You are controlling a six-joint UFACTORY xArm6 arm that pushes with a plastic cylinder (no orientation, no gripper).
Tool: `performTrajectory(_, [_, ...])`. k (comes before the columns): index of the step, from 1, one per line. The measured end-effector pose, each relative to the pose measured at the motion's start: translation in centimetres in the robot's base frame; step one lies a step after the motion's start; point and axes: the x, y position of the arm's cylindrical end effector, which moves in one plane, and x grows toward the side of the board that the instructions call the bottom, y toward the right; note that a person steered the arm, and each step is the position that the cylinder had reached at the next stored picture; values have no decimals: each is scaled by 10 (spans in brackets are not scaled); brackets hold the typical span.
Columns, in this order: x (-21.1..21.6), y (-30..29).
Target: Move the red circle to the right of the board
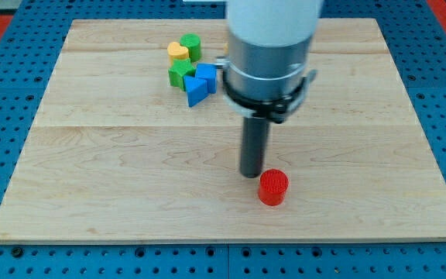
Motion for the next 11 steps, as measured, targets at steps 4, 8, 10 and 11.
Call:
performTrajectory(4, [47, 82])
performTrajectory(8, [7, 98])
performTrajectory(10, [-19, 54])
performTrajectory(11, [-39, 13])
